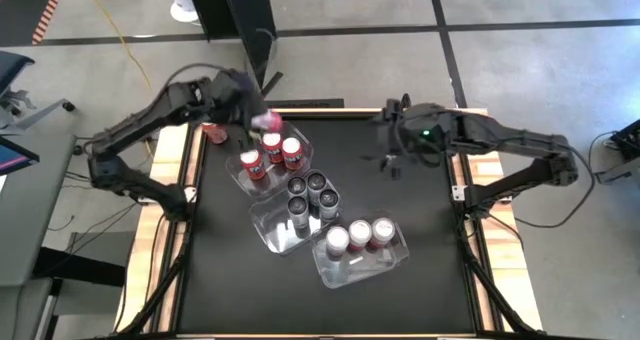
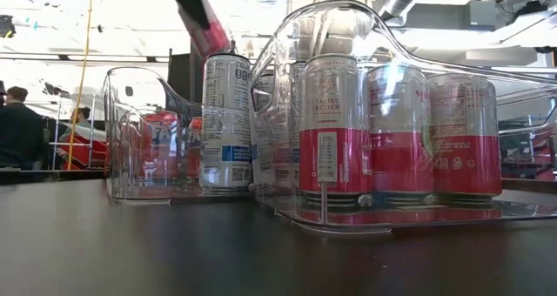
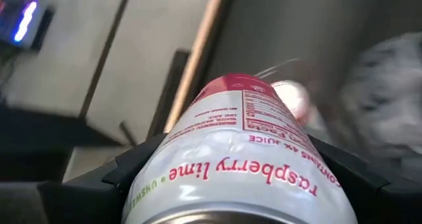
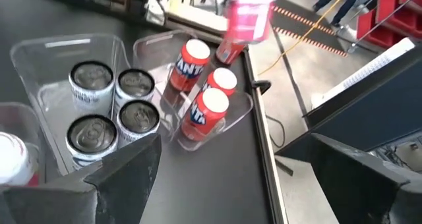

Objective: Sort soda cans
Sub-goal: Put the pink soda can in the bottom right transparent bin

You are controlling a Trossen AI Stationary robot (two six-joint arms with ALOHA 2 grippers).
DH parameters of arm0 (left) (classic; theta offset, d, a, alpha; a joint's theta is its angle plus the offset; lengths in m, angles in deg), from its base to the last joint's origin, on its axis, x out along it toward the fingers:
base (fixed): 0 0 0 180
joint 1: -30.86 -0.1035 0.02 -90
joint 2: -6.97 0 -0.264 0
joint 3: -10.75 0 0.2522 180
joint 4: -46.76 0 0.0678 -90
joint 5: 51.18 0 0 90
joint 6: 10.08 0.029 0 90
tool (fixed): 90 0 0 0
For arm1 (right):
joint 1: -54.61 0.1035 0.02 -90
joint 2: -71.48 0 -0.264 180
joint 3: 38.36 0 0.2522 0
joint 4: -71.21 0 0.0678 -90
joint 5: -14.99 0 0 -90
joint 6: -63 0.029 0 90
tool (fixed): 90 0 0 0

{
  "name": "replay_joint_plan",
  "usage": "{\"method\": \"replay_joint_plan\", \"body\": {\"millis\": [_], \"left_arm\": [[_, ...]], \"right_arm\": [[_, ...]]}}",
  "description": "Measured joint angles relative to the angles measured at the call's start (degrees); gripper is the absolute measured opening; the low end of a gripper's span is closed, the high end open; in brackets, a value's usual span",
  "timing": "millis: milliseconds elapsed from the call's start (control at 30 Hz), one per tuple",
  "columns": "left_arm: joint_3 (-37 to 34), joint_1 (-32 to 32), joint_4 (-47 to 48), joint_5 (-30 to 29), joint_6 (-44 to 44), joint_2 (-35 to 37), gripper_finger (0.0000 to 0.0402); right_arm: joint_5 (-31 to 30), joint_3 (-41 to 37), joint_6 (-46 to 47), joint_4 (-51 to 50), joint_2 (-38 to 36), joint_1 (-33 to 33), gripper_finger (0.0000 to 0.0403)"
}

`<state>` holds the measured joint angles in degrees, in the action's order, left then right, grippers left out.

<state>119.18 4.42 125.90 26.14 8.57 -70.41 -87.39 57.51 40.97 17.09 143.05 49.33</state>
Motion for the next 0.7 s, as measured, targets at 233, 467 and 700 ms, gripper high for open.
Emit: {"method": "replay_joint_plan", "body": {"millis": [233,467,700], "left_arm": [[0.0,15.7,-2.3,0.4,2.3,-1.0,0.0303],[0.0,30.1,-9.4,0.5,7.3,-3.5,0.0303],[0.0,39.4,-13.0,3.3,9.6,-11.3,0.0303]], "right_arm": [[-0.1,0.0,3.3,0.0,-4.4,0.0,0.0397],[-0.2,0.0,7.2,-1.2,-6.9,0.0,0.0397],[-0.2,0.1,10.2,-2.8,-6.9,0.4,0.0397]]}}
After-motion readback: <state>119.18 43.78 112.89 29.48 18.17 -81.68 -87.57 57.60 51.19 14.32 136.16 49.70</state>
